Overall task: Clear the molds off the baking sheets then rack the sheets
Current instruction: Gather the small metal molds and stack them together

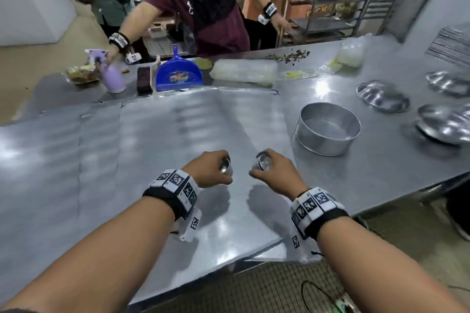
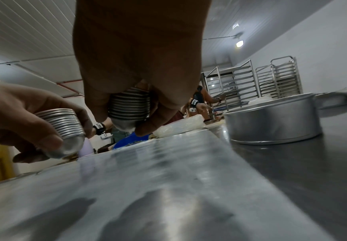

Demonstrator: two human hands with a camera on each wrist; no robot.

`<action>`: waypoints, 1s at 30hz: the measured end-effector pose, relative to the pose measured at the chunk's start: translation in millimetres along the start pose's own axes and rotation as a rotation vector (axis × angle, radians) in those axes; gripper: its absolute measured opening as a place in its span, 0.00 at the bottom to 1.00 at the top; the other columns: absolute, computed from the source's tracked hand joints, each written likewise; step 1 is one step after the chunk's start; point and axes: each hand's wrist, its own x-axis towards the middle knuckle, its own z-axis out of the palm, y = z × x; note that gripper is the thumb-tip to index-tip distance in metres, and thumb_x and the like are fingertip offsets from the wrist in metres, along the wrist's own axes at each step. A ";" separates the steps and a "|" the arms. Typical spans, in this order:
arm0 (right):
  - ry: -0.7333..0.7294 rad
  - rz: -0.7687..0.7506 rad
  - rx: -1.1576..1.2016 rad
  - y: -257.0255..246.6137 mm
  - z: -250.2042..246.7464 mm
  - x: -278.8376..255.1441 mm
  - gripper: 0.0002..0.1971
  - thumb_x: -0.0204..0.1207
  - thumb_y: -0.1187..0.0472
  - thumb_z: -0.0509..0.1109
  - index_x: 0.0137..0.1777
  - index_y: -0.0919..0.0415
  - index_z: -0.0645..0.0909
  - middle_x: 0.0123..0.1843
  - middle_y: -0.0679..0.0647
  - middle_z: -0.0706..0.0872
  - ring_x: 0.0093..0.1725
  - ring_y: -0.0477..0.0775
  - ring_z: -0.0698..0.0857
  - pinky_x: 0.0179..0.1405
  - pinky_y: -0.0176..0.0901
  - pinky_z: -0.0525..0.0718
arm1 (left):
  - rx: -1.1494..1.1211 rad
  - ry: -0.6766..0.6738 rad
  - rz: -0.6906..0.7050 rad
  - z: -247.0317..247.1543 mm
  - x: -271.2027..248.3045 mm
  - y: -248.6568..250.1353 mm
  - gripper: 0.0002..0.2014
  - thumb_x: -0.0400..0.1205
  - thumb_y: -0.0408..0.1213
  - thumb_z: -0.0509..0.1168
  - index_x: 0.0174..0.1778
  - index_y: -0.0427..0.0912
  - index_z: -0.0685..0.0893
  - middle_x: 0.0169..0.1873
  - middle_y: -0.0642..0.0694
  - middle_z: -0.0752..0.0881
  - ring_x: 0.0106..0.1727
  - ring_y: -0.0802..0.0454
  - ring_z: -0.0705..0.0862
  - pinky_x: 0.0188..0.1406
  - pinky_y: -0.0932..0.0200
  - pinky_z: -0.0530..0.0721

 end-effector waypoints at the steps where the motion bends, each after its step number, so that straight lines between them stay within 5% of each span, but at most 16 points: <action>1: 0.005 0.008 -0.008 9.2 -11.3 -0.3 0.18 0.66 0.50 0.81 0.55 0.48 0.82 0.45 0.44 0.85 0.47 0.50 0.82 0.39 0.34 0.75 | -0.005 -0.002 0.007 7.1 7.6 11.7 0.19 0.71 0.45 0.76 0.57 0.49 0.82 0.44 0.55 0.84 0.48 0.50 0.84 0.50 0.52 0.85; 12: 0.058 0.130 0.015 77.2 -80.6 11.6 0.17 0.66 0.52 0.81 0.52 0.44 0.80 0.46 0.43 0.85 0.47 0.50 0.82 0.37 0.37 0.74 | -0.045 -0.090 0.123 48.2 79.5 88.9 0.18 0.72 0.41 0.76 0.56 0.45 0.82 0.42 0.57 0.83 0.45 0.52 0.84 0.41 0.61 0.81; 15: 0.093 0.187 0.024 88.5 -91.5 16.8 0.22 0.67 0.52 0.82 0.60 0.48 0.81 0.50 0.45 0.85 0.50 0.51 0.82 0.40 0.39 0.73 | -0.033 -0.113 0.194 52.2 103.8 101.7 0.19 0.72 0.41 0.76 0.57 0.45 0.82 0.42 0.56 0.82 0.44 0.54 0.82 0.39 0.63 0.79; 20: 0.138 0.297 -0.004 112.0 -110.2 17.8 0.28 0.67 0.50 0.83 0.66 0.52 0.79 0.54 0.46 0.81 0.53 0.51 0.79 0.49 0.39 0.72 | -0.066 -0.167 0.265 65.9 136.6 124.4 0.20 0.72 0.41 0.76 0.59 0.44 0.82 0.49 0.51 0.86 0.49 0.50 0.84 0.50 0.54 0.84; 24: 0.159 0.343 -0.015 134.3 -121.8 16.9 0.21 0.66 0.52 0.84 0.55 0.47 0.78 0.49 0.46 0.84 0.48 0.50 0.82 0.39 0.36 0.74 | -0.039 -0.190 0.315 82.5 156.5 143.4 0.20 0.73 0.42 0.76 0.59 0.43 0.81 0.49 0.50 0.84 0.50 0.50 0.83 0.48 0.56 0.82; 30: 0.075 0.372 -0.060 172.6 -141.2 29.7 0.24 0.65 0.55 0.83 0.60 0.48 0.81 0.51 0.47 0.85 0.51 0.51 0.82 0.47 0.39 0.74 | -0.034 -0.218 0.314 114.9 178.6 170.7 0.20 0.72 0.41 0.76 0.58 0.42 0.82 0.51 0.47 0.86 0.50 0.48 0.84 0.48 0.54 0.84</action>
